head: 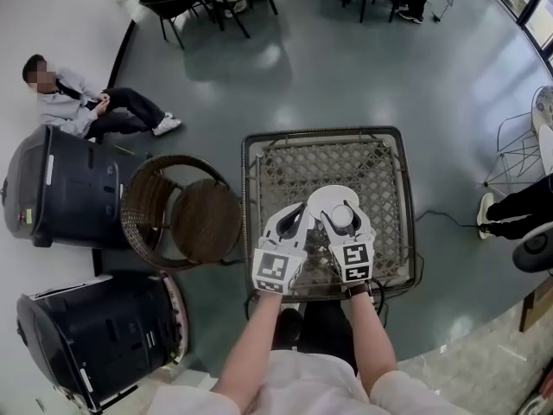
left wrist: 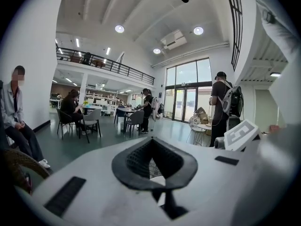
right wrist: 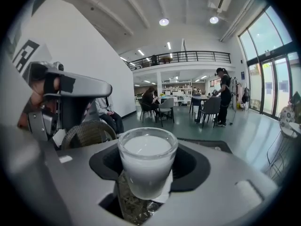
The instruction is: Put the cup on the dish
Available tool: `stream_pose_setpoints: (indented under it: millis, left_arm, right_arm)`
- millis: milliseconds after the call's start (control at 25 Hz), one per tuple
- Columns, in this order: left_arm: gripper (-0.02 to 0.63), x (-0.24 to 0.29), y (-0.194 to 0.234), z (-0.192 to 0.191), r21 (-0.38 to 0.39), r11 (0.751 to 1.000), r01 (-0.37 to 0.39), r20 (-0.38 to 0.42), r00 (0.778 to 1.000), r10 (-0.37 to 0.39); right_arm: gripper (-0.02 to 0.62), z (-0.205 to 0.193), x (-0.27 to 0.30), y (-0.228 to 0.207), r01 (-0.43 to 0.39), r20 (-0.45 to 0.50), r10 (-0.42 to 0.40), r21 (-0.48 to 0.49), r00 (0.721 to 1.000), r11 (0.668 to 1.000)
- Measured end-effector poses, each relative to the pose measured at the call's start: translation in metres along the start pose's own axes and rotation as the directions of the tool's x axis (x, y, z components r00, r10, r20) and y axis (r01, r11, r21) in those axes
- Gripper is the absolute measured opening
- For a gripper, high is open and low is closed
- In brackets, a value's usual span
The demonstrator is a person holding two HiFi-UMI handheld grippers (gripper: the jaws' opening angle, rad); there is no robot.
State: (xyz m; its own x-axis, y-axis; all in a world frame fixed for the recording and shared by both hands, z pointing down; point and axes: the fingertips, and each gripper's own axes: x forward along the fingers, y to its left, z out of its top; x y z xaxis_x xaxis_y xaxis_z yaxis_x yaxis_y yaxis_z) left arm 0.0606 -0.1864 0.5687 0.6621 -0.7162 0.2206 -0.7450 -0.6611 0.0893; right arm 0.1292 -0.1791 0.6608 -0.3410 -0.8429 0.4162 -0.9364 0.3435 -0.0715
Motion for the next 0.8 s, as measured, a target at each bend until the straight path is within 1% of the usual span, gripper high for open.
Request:
stream_pose_setpoints:
  millis: [160, 360, 640, 800]
  left_arm:
    - [0.005, 0.011, 0.003, -0.018, -0.013, 1.0, 0.009, -0.033, 0.999, -0.009]
    - [0.005, 0.024, 0.011, -0.037, -0.023, 1.0, 0.008, -0.067, 0.998, -0.009]
    - [0.005, 0.031, 0.019, -0.06, -0.033, 0.999, 0.009, -0.113, 0.994, -0.013]
    - [0.005, 0.038, 0.025, -0.07, -0.032, 0.999, 0.015, -0.125, 0.992, -0.019]
  right_arm:
    - [0.253, -0.027, 0.02, -0.006, -0.01, -0.035, 0.01, 0.005, 0.999, 1.0]
    - [0.253, -0.058, 0.045, -0.017, 0.011, -0.083, -0.012, -0.017, 0.997, 1.0]
    - [0.253, -0.082, 0.076, -0.024, 0.028, -0.099, -0.033, -0.048, 0.995, 0.998]
    - [0.253, -0.091, 0.095, -0.03, 0.053, -0.115, -0.058, -0.045, 0.992, 0.998]
